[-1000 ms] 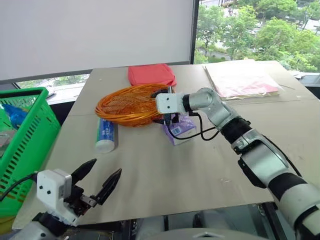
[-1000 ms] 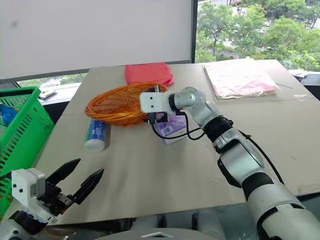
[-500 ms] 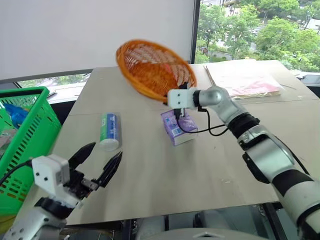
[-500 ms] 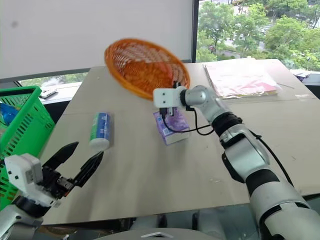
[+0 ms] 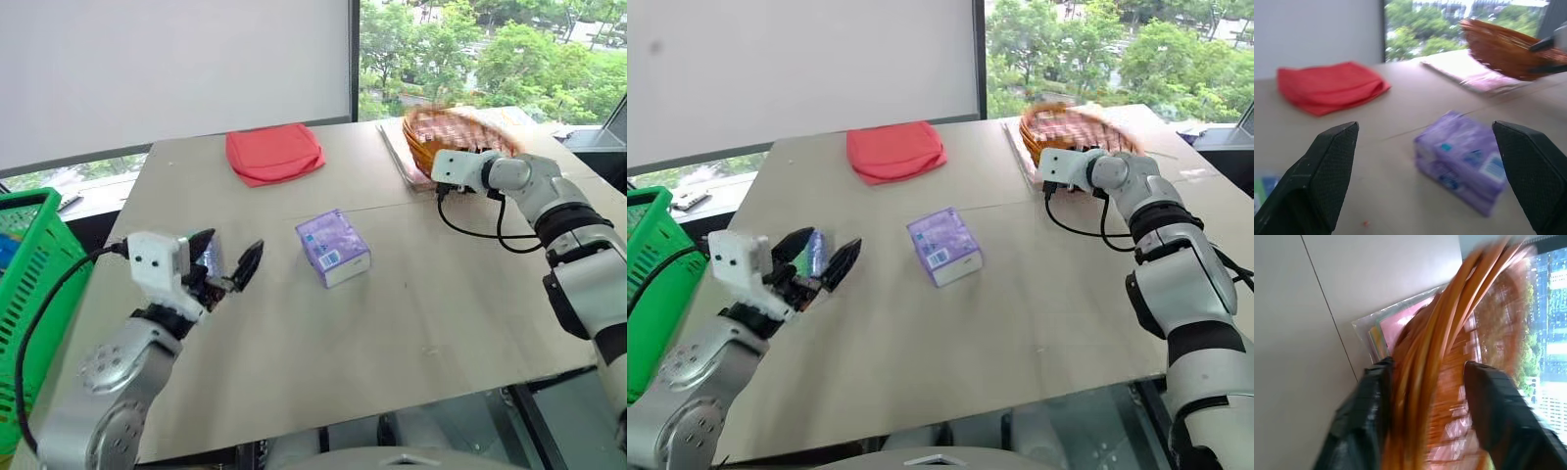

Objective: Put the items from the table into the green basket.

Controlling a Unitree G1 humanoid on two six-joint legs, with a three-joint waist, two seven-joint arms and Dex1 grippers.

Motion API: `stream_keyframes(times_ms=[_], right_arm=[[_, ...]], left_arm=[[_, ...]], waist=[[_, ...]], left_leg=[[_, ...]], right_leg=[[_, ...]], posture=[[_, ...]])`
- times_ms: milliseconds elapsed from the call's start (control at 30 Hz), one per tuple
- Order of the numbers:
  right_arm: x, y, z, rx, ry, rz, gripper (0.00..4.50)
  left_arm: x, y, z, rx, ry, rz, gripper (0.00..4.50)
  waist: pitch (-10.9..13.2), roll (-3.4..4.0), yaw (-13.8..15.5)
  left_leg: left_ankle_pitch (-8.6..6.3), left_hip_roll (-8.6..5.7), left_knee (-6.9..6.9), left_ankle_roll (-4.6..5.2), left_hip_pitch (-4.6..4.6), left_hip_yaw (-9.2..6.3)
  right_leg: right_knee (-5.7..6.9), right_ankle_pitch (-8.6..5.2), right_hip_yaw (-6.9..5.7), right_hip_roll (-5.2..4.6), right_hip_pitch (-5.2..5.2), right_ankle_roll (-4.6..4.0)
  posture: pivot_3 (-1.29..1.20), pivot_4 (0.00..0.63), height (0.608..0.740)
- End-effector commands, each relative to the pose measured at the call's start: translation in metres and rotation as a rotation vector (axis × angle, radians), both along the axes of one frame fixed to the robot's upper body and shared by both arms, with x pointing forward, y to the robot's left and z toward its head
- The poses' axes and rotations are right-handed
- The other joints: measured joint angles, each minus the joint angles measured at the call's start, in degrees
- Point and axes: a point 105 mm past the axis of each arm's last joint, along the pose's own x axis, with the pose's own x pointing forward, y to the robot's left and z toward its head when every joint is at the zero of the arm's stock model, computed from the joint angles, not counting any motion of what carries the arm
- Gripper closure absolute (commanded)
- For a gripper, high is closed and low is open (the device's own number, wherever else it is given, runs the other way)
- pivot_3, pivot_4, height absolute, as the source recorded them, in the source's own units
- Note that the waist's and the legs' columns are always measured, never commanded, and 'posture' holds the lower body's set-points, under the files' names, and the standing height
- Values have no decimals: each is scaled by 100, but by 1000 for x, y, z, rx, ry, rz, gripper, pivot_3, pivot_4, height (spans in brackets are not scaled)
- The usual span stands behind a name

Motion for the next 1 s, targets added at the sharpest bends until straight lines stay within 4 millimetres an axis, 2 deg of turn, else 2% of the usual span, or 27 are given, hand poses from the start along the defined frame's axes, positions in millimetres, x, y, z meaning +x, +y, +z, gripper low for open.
stream_keyframes(times_ms=[33, 100, 200, 267, 333, 433, 533, 700, 800, 900, 1000], right_arm=[[-8, 42, 51, 349, 28, 140, 33], [-26, 59, 58, 453, 134, 253, 33], [-75, 85, 62, 581, 322, 474, 33], [-106, 94, 62, 628, 420, 579, 33], [-127, 98, 59, 659, 490, 621, 33], [-138, 99, 55, 662, 522, 614, 33], [-146, 100, 53, 653, 542, 617, 33], [-165, 104, 55, 674, 577, 677, 33], [-166, 105, 54, 682, 572, 663, 33], [-166, 105, 55, 689, 568, 653, 0], [-166, 104, 55, 694, 563, 648, 0]], left_arm=[[6, 16, 0, -19, 8, 140, 0], [7, 23, -11, 32, 58, 190, 0], [9, 38, -22, 54, 113, 290, 0], [11, 53, -28, 49, 140, 380, 0], [19, 60, -44, 48, 195, 421, 0], [32, 47, -65, 6, 257, 356, 0], [40, 38, -76, -4, 288, 307, 0], [46, 45, -102, -72, 373, 308, 0], [44, 54, -119, -120, 452, 366, 0], [41, 55, -125, -92, 487, 360, 738], [41, 56, -123, -71, 476, 363, 2013]], waist=[[-1, -1, -17], [-3, -4, -1], [-11, -16, 121], [-10, -16, 195], [-11, -15, 277], [-11, -15, 302], [-16, -19, 308], [-18, -19, 195], [-19, -18, 139], [-31, -1, 85], [-38, 11, 42]], left_leg=[[0, 4, 0, 0, -1, 2], [-1, 6, 2, 0, -5, 0], [-2, 3, 0, 0, -12, -14], [-3, -1, 4, -1, -26, -32], [-3, -7, 9, -1, -38, -45], [-3, -15, 25, -1, -52, -74], [-1, -19, 40, -2, -51, -81], [-1, -19, 41, -2, -51, -80], [-1, -10, 38, -2, -49, -85], [-1, -8, 35, -1, -43, -94], [0, -8, 35, -1, -27, -92]], right_leg=[[0, 1, 1, -3, 0, 2], [-2, 2, -1, -6, 0, 4], [-7, 3, -20, -18, 2, 6], [-8, 3, -41, -30, 0, 7], [-9, 5, -60, -41, -2, 8], [-5, 5, -93, -51, -2, 7], [-7, 5, -104, -55, 7, 5], [-6, 5, -99, -47, 7, 3], [-4, 6, -93, -25, 6, 1], [0, 7, -100, -20, 8, -3], [2, 8, -93, -13, 20, -4]], posture=[[17, 0, 740], [16, 0, 740], [8, 0, 740], [0, 0, 740], [6, 0, 740], [-1, 0, 740], [-18, 0, 740], [-27, 0, 740], [-36, 0, 740], [-43, 0, 740], [-44, 0, 740]])
